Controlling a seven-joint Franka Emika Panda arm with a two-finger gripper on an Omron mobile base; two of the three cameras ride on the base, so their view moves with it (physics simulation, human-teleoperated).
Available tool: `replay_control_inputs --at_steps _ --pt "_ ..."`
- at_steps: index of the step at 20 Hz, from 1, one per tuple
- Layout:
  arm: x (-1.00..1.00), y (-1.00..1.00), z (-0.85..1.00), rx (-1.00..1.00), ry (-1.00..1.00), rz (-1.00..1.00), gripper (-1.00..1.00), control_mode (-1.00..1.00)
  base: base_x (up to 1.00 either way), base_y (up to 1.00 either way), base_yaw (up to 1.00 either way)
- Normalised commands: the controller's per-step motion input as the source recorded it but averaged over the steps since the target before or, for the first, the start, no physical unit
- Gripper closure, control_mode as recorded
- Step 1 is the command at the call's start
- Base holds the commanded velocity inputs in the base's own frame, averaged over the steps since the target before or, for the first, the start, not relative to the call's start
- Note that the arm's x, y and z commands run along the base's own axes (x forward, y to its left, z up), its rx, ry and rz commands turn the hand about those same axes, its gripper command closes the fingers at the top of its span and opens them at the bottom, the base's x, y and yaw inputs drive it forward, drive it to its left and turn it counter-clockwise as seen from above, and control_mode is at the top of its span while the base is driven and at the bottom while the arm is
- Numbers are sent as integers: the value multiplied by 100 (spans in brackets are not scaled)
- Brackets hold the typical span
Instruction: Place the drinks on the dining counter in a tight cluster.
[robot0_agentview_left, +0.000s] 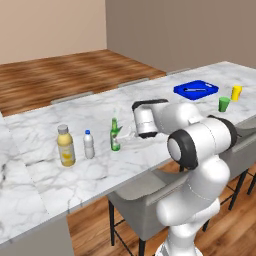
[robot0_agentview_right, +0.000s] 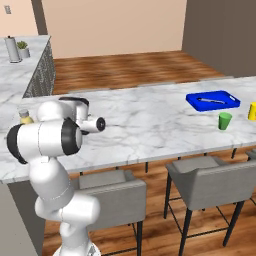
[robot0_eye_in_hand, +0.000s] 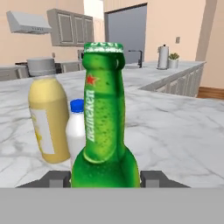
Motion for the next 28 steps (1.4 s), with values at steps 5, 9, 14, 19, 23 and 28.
replay_control_inputs --at_steps 5,9,14,19,23,28 --pt "0 21 0 2 0 4 100 -100 0 0 0" --pt "0 38 0 0 0 4 100 -100 0 0 0" --pt "10 24 0 0 0 0 100 -100 0 0 0" --pt "20 10 0 0 0 0 100 -100 0 0 0" --pt "27 0 -5 0 -2 0 100 -100 0 0 0" --pt "15 0 -18 0 -1 0 100 -100 0 0 0"
